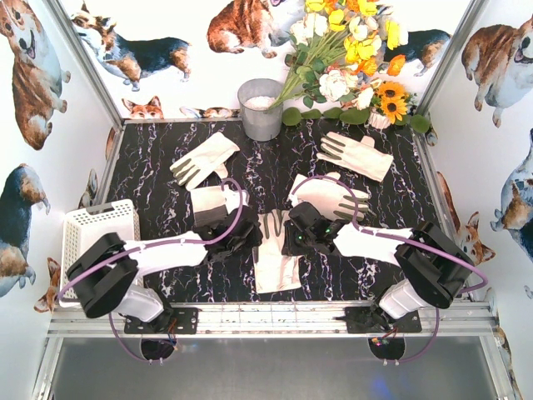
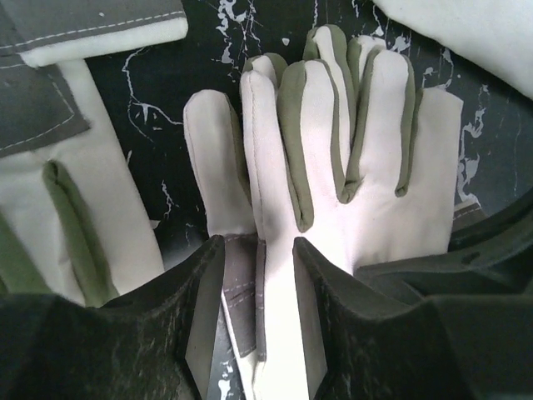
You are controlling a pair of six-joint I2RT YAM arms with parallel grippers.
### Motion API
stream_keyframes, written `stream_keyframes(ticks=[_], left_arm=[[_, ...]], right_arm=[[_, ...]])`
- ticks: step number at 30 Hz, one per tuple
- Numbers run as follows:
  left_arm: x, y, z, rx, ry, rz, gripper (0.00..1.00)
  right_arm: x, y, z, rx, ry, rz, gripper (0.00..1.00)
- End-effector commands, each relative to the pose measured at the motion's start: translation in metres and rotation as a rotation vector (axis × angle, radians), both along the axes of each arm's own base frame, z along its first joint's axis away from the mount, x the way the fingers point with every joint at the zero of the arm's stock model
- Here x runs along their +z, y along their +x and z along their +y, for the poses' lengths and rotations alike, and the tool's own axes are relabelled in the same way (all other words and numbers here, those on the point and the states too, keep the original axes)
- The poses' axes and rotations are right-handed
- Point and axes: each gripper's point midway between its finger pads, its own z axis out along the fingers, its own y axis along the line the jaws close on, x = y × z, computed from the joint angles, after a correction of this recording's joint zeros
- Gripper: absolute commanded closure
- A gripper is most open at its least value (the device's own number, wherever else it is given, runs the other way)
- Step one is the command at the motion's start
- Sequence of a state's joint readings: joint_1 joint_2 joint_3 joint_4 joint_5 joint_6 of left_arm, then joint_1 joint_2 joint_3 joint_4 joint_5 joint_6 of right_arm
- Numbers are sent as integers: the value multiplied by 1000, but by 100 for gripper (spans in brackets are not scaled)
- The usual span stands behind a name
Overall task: Put the gloves into the storage basket
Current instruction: Pair the glove with the glove.
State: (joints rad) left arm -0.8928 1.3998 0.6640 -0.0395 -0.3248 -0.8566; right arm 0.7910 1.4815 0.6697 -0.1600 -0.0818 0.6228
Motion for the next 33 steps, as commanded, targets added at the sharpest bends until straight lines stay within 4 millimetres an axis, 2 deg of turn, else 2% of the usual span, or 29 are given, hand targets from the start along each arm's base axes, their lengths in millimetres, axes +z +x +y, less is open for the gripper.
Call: stream_keyframes(ticks=[1, 4, 7, 11, 15, 20, 24, 33], left_arm=[[-1, 12, -14, -14, -51, 6, 68], [-9, 14, -16, -9, -68, 26, 71], [-10, 15, -25, -26, -111, 30, 76], [-13, 15, -30, -28, -128, 43, 86], [-11, 13, -25, -3, -144, 42, 100], [7, 10, -18, 25, -191, 11, 100], [10, 4, -9, 39, -192, 11, 100], [0, -3, 5, 67, -160, 26, 100]], right_arm=[[-3, -1, -6, -1, -36, 8, 100], [-2, 0, -4, -3, -28, 5, 100], [-4, 0, -4, -4, -30, 9, 100], [-1, -1, -2, -1, -20, 14, 100], [12, 1, -2, -3, -3, -11, 100], [40, 2, -2, 1, 29, -53, 100], [52, 2, -1, 21, 35, -68, 100], [40, 7, 0, 65, -34, -52, 100]])
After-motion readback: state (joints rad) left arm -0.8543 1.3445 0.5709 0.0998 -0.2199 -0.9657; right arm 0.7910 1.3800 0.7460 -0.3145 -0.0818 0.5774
